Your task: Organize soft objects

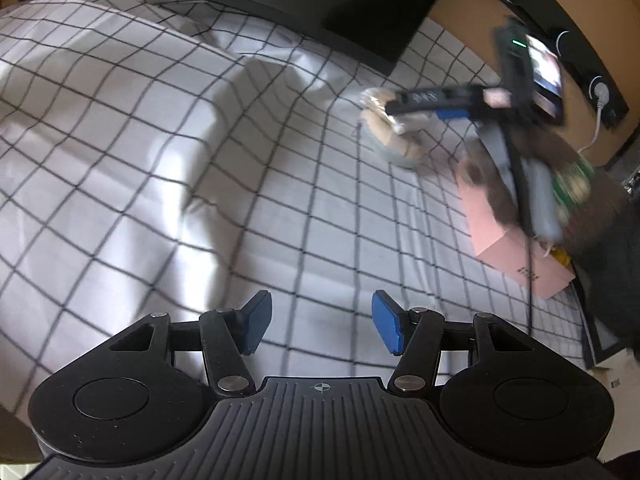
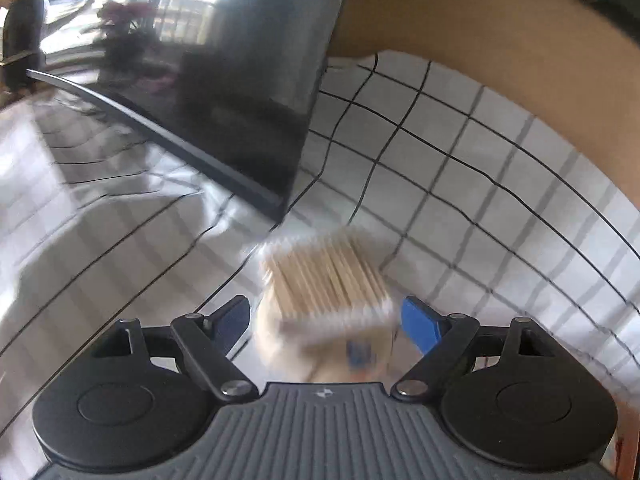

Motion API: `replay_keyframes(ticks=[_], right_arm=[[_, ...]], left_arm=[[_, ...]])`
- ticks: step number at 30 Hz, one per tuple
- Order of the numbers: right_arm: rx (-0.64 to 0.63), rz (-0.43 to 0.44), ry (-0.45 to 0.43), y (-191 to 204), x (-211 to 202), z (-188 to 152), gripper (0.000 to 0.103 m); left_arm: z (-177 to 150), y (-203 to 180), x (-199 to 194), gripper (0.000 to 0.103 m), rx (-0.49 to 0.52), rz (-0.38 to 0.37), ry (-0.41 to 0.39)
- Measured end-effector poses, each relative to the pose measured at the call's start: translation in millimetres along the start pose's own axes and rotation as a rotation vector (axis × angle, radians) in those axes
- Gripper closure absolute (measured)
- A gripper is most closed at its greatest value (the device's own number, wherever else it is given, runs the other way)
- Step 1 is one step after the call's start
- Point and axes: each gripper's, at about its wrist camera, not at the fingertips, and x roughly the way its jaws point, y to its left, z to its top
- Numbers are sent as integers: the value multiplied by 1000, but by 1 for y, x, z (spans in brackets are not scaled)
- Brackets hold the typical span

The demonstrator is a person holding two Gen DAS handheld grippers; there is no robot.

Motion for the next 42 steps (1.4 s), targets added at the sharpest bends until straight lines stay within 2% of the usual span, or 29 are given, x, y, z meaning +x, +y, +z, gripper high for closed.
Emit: replay_keyframes(ticks=[2,4,7,9,11,13,14,15,19,24,25,27,31,34,37,39,42], right_arm=[[-19,-28,34,1,25,8,13],[6,-4,69,-4,44,13,8],[133,67,138,-16,54,11,15],[187,97,133,-21,49,3,15],[191,118,133,-20,38,-6,16],[207,176,138,-18,23,-18,18],[213,215,135,-16,12,-26,20],[213,247,125,-12,-1,-34,27],[249,378,137,2,-43,-70,27],[353,527,170,9,-85,-116,27],[369,522,163,10,-90,-122,27],[361,456,143,11,-100,-133,27],[295,271,104,9,-113,-145,27],[171,111,78,14,-128,-151,26],[134,126,99,12,-141,-168,21],[131,138,131,10,-145,-182,21],[141,119,171,5,-149,-202,21]], left_arm=[[-2,8,-4,43,5,11,2],[-1,14,-7,43,8,38,6],[3,16,-12,43,33,86,2],[6,14,-16,43,56,100,-7],[9,13,-19,43,68,98,-12],[13,12,-17,43,71,98,-13],[14,11,-16,43,72,96,-13],[15,11,-14,43,71,94,-11],[19,7,-6,43,83,63,4],[25,0,7,43,77,-36,10],[25,-3,10,43,80,-58,13],[25,-7,16,43,91,-78,23],[24,-13,30,43,93,-74,45],[25,-11,38,43,65,-82,51],[29,-7,47,43,1,-92,50],[32,-4,55,39,-54,-103,51],[38,3,71,42,-141,-145,59]])
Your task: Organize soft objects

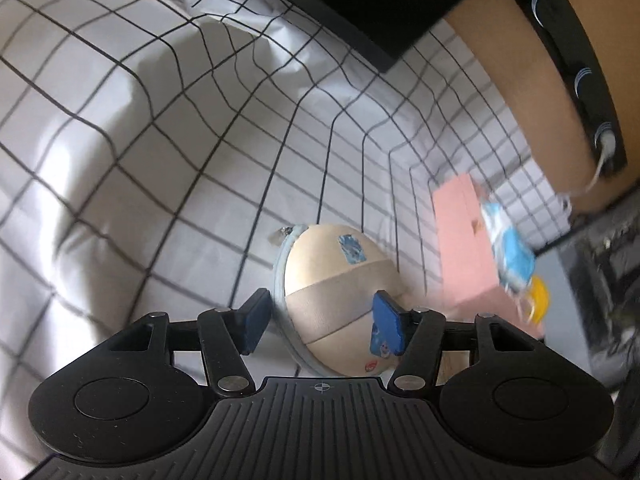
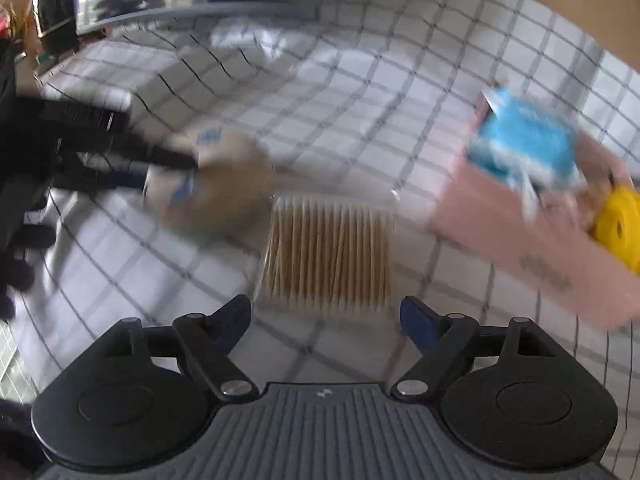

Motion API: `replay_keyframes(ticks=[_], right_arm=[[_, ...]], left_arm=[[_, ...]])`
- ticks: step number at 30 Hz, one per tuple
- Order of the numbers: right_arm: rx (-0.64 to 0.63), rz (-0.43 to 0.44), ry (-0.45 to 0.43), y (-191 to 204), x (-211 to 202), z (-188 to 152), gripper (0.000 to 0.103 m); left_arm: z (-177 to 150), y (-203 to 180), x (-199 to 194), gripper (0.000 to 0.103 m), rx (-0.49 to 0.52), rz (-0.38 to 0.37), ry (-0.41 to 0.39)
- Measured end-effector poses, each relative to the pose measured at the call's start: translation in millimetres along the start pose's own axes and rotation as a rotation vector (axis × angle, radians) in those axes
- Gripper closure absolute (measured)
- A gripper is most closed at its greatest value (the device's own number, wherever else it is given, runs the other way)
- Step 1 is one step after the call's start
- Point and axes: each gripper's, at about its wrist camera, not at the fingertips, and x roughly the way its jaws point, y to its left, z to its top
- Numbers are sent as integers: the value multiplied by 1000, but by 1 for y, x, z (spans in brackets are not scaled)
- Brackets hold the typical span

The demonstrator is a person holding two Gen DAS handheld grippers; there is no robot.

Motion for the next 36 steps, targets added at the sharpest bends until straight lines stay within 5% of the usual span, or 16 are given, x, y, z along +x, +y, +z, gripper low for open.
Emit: replay_keyframes(ticks=[8,13,18,25,32,36], right_arm=[[-31,-62,-47,-32,-28,-29,20],[14,-77,-48,-57,-30,-40,20],[41,-102,-57,-75,-29,-47,20],[56,-129,-70,-85,-34,-60,20],[118,-177,-66,-102,-37,-72,20],[133,-170,-56,-104,-34,-72,20]], left_arm=[[17,-20,27,49,-30,-12,-16],[28,-71,25,53,130,-21,-48],[33,-116,55,49,278,52,-26],[42,-144,107,37,288,79,28],[42,-174,94,40,339,-49,35],[29,-184,94,49,427,-80,111]])
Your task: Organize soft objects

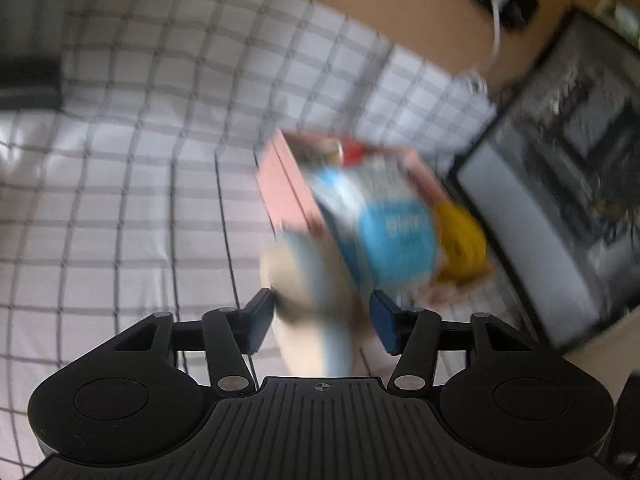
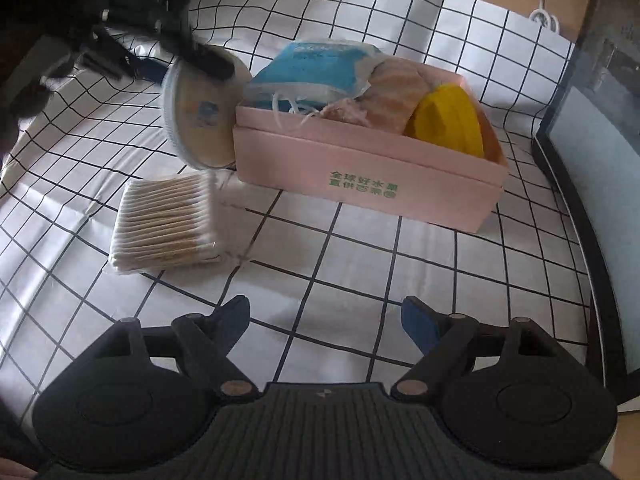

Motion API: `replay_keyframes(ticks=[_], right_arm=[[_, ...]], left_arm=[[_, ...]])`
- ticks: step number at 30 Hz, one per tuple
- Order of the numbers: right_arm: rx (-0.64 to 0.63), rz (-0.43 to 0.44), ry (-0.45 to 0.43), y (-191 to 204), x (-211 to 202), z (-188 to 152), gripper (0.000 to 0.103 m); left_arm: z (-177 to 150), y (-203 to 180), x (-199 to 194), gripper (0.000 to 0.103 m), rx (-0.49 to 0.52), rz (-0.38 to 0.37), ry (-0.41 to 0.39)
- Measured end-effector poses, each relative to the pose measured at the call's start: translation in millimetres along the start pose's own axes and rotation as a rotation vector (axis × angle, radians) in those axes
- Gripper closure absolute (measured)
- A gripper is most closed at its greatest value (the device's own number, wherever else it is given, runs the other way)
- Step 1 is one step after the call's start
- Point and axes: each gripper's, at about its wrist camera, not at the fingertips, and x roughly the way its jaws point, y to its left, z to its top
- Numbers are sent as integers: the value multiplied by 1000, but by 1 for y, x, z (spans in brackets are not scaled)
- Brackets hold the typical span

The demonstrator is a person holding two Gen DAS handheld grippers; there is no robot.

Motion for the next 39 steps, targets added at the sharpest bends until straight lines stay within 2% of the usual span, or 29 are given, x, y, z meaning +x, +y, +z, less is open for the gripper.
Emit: replay_keyframes(ticks=[2,4,8,13,18,23,26,29,32,36,39], right_arm=[[-9,0,1,2,2,0,20],[-21,0,4,6,3,0,20],[-30,-17,-5,12,2,-5,16],[-12,-18,-9,10,-2,-10,14],[6,-2,2,7,-1,-10,14],[-3,39,-4,14,1,-4,14],[-16,51,-83,21,-11,1,14],[-32,106,-140,30,-19,10,13],[-92,138,-133,51,-11,20,12],[-185,106,-120,81,6,30,12],[-279,65,-126,83,2,28,12]], left_arm=[[-7,-5,11,50,23,0,54],[-13,-10,23,51,42,44,70],[-6,-9,35,53,15,107,21],[5,-9,43,57,47,156,-13],[3,4,40,58,-26,129,-16],[-20,10,14,58,-29,140,-14],[-40,16,-10,58,-32,159,-6],[-63,27,-35,58,-73,169,-1],[-84,37,-57,58,-135,173,-5],[-101,40,-74,58,-170,182,-6],[-111,41,-83,58,-171,171,11]])
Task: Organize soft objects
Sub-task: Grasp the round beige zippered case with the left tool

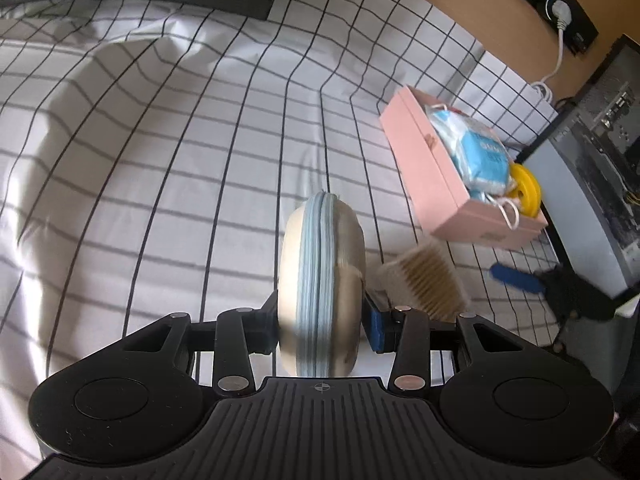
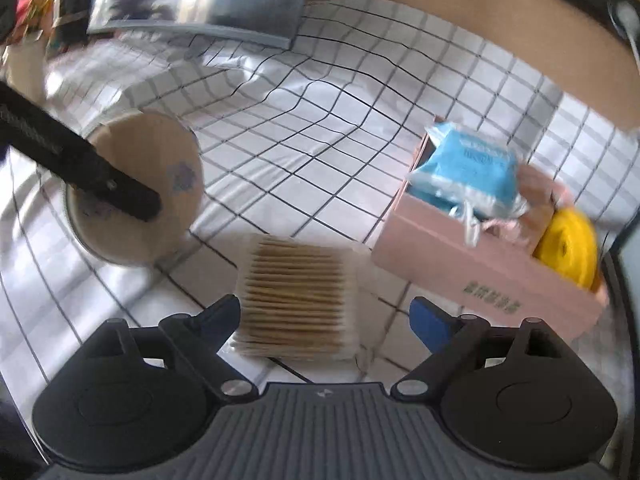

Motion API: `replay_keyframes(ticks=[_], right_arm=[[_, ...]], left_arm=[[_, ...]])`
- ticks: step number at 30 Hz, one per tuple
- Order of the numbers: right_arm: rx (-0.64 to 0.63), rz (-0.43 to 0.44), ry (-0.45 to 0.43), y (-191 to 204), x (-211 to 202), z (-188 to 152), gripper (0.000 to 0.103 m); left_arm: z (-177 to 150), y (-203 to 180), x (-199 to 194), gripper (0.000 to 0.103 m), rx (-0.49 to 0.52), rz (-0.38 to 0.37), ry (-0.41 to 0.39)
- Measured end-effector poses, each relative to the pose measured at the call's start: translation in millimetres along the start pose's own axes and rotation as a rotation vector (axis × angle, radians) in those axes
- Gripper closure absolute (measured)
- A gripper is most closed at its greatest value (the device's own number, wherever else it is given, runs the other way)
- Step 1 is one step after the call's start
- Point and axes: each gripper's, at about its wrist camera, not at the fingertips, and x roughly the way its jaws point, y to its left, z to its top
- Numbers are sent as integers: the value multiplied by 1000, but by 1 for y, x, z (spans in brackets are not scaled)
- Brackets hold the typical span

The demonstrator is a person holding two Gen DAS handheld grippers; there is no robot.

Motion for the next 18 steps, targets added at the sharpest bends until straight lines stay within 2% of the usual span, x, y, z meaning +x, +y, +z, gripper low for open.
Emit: replay_keyframes(ticks=[3,5,8,11,13,15,18], right_arm=[[-60,-130,17,-8,-6,-8,12],[-32,-203,45,-18,-7,-10,12],[169,-157,65,-33,-13,-2,12],[305,-109,66,-24,-9,9,12],[301,-108,55,-5,-1,19,12],[234,-107,44,15,10,25,12],[144,-143,96,30,34,27,12]], left_arm=[[-8,5,-7,58,-5,-14,12],[-13,9,-10,58,-10,-29,12],[-18,14,-12,58,-13,-47,15],[-19,18,-12,58,-16,-68,26],[-19,19,-12,58,-10,-76,35],[-18,19,-12,58,-2,-82,46],[-18,18,-13,58,25,-88,55]])
